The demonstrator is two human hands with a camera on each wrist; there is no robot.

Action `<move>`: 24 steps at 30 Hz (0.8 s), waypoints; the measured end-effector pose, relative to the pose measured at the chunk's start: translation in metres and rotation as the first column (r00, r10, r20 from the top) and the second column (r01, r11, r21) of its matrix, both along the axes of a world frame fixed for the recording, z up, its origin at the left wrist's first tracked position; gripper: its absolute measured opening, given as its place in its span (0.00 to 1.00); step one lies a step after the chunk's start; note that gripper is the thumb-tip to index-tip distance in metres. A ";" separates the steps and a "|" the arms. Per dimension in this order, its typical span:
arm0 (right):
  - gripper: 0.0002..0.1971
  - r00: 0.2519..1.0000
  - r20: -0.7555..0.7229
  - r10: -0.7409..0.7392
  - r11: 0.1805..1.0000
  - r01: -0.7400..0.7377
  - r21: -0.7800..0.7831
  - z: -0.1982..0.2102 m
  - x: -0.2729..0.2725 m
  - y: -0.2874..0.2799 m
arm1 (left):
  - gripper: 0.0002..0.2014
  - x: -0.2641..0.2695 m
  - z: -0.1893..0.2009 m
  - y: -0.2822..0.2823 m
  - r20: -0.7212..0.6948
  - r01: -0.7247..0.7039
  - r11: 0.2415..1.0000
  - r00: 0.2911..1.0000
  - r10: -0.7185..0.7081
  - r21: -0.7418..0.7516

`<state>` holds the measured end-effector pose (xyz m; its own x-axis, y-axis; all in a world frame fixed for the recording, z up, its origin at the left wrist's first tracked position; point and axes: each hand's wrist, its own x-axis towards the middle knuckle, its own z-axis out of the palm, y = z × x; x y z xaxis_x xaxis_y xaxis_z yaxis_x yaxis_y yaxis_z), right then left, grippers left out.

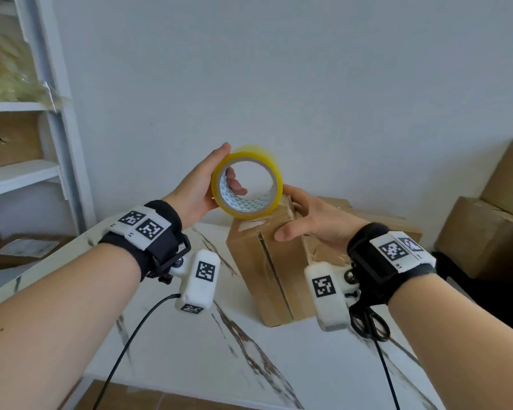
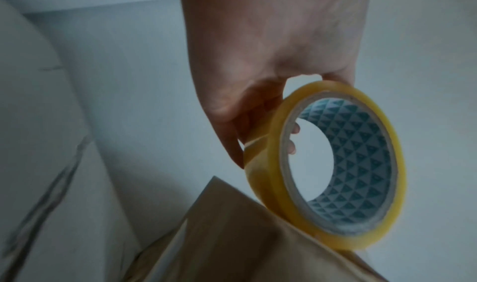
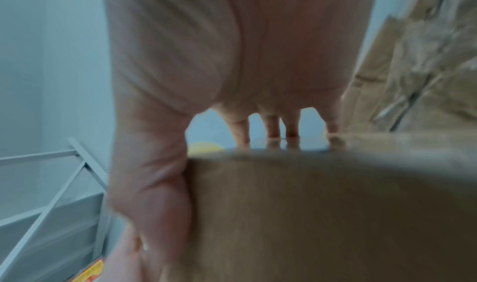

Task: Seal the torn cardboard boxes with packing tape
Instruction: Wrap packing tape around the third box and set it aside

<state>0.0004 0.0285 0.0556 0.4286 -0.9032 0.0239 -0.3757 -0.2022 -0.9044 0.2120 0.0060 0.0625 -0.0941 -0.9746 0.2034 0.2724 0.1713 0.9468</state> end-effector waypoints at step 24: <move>0.58 0.965 -0.126 -0.230 0.937 0.255 0.240 -0.009 -0.064 0.005 | 0.26 -0.056 0.065 -0.009 0.758 -0.008 0.990 0.642 0.114 -0.141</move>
